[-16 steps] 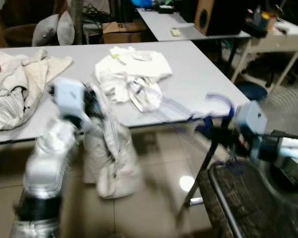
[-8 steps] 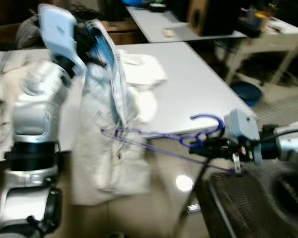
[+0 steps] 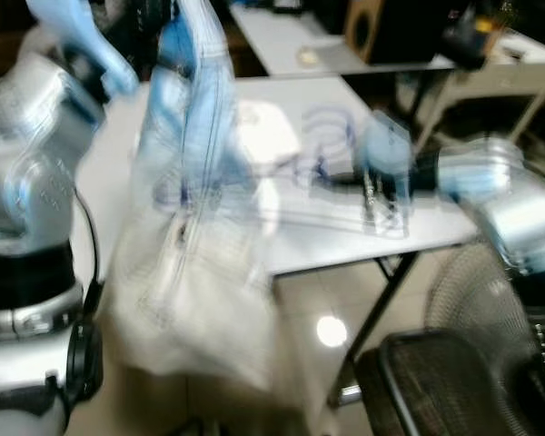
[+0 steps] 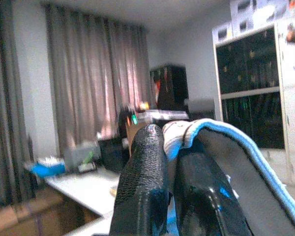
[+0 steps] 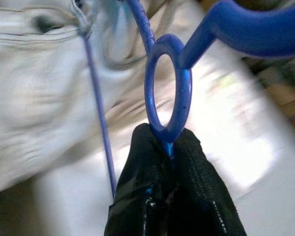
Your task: Hang hanger
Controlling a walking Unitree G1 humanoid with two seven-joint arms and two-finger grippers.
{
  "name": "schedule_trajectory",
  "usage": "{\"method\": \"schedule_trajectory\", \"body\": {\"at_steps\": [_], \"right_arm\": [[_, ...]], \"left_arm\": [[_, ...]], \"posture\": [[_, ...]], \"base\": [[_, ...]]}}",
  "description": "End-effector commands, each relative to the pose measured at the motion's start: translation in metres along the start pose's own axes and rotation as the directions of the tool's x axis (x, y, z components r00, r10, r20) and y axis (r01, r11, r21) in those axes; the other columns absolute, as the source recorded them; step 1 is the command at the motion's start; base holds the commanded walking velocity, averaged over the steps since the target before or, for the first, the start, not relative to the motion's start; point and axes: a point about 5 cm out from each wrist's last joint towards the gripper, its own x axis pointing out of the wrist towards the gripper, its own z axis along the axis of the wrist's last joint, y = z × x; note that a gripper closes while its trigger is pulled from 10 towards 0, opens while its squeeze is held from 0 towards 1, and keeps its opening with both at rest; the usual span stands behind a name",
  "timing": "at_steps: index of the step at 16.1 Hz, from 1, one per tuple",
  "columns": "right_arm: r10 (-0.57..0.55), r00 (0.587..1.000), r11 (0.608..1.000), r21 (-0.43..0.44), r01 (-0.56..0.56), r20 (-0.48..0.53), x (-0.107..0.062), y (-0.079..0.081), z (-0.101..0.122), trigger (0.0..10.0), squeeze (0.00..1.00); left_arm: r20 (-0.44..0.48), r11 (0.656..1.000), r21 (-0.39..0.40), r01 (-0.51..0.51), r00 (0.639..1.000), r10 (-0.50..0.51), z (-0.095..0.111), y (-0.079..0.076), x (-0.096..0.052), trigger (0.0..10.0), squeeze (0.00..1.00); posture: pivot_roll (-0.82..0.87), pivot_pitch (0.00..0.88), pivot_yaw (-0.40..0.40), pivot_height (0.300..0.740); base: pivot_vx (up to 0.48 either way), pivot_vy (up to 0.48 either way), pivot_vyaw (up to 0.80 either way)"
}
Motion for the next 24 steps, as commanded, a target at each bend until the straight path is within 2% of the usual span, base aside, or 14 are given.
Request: {"method": "schedule_trajectory", "body": {"at_steps": [1, 2, 6, 8, 11, 12, 13, 14, 15, 17, 19, 21, 22, 24], "right_arm": [[-0.243, 0.967, 0.968, -0.044, 0.247, 0.078, -0.01, -0.039, 0.023, 10.0, 0.0], [-0.454, 0.871, 0.886, -0.012, 0.464, 0.19, -0.027, -0.075, 0.055, 10.0, 0.0], [-0.629, 0.665, 0.724, -0.009, 0.69, 0.402, -0.063, -0.113, 0.107, 10.0, 0.0], [-0.635, 0.654, 0.713, -0.014, 0.701, 0.412, -0.059, -0.112, 0.099, 10.0, 0.0], [-0.479, 0.838, 0.854, -0.08, 0.513, 0.262, -0.022, -0.078, 0.034, 10.0, 0.0], [-0.431, 0.872, 0.882, -0.094, 0.461, 0.232, -0.018, -0.069, 0.022, 10.0, 0.0], [-0.132, 0.986, 0.989, -0.057, 0.139, 0.106, -0.015, -0.008, -0.032, 10.0, 0.0], [-0.037, 0.997, 0.999, -0.031, 0.039, 0.072, -0.019, 0.013, -0.046, 10.0, 0.0], [0.053, 0.998, 0.999, -0.008, -0.053, 0.032, -0.029, 0.037, -0.058, 10.0, 0.0], [0.157, 0.988, 0.987, 0.027, -0.157, -0.002, -0.051, 0.066, -0.062, 10.0, 0.0], [0.188, 0.982, 0.982, 0.03, -0.187, -0.017, -0.069, 0.073, -0.057, 10.0, 0.0], [0.189, 0.982, 0.981, 0.04, -0.188, -0.017, -0.087, 0.074, -0.043, 10.0, 0.0], [0.185, 0.983, 0.982, 0.041, -0.185, -0.003, -0.093, 0.073, -0.033, 10.0, 0.0], [0.147, 0.987, 0.987, 0.053, -0.15, 0.063, -0.098, 0.067, -0.017, 10.0, 0.0]], "left_arm": [[0.127, 1.0, 0.024, -0.003, 0.992, 0.0, 0.035, 0.004, -0.002, 10.0, 0.0], [0.163, 1.0, 0.021, -0.011, 0.987, 0.007, 0.046, 0.008, -0.002, 10.0, 0.0], [0.236, 0.999, 0.003, -0.038, 0.971, 0.036, 0.068, 0.016, -0.003, 10.0, 0.0], [0.236, 0.999, -0.022, -0.04, 0.971, 0.044, 0.064, 0.015, -0.002, 10.0, 0.0], [0.075, 0.998, -0.063, -0.03, 0.997, 0.035, 0.012, -0.006, -0.001, 10.0, 0.0], [0.038, 0.998, -0.053, -0.027, 0.999, 0.029, 0.002, -0.011, -0.002, 10.0, 0.0], [-0.194, 0.999, -0.025, -0.038, 0.98, 0.032, -0.059, -0.034, -0.016, 10.0, 0.0], [-0.291, 0.998, -0.007, -0.069, 0.955, 0.064, -0.084, -0.04, -0.025, 10.0, 0.0], [-0.413, 0.99, 0.064, -0.127, 0.899, 0.142, -0.116, -0.039, -0.036, 10.0, 0.0], [-0.552, 0.974, 0.177, -0.144, 0.804, 0.219, -0.148, -0.032, -0.054, 10.0, 0.0], [-0.592, 0.959, 0.242, -0.148, 0.76, 0.267, -0.159, -0.022, -0.061, 10.0, 0.0], [-0.65, 0.97, 0.217, -0.112, 0.724, 0.229, -0.174, -0.018, -0.07, 10.0, 0.0], [-0.696, 0.97, 0.24, -0.044, 0.689, 0.203, -0.184, -0.015, -0.08, 10.0, 1.0], [-0.764, 0.973, 0.23, 0.03, 0.625, 0.162, -0.198, -0.01, -0.101, 10.0, 1.0]], "posture": [[-0.02, 0.0, -0.035, 0.74], [-0.02, 0.0, -0.037, 0.74], [-0.03, 0.0, -0.033, 0.74], [-0.03, 0.0, -0.031, 0.74], [-0.04, 0.0, -0.019, 0.74], [-0.04, 0.0, -0.019, 0.74], [-0.05, 0.0, -0.011, 0.74], [-0.06, 0.0, -0.009, 0.74], [-0.07, 0.0, -0.002, 0.74], [-0.09, 0.0, 0.011, 0.74], [-0.09, 0.0, 0.02, 0.74], [-0.1, 0.0, 0.03, 0.74], [-0.11, 0.0, 0.034, 0.74], [-0.11, 0.0, 0.039, 0.74]], "base": [[0.405, 0.0, 0.0], [0.401, 0.0, 0.0], [0.401, 0.0, 0.0], [0.399, 0.0, 0.0], [0.391, 0.0, 0.0], [0.379, 0.0, 0.0], [0.0, 0.0, 0.0], [0.0, 0.0, 0.0], [0.0, 0.0, 0.0], [0.0, 0.0, 0.0], [0.0, 0.0, 0.0], [0.0, 0.0, 0.0], [0.0, 0.0, 0.0], [0.0, 0.0, 0.0]]}}
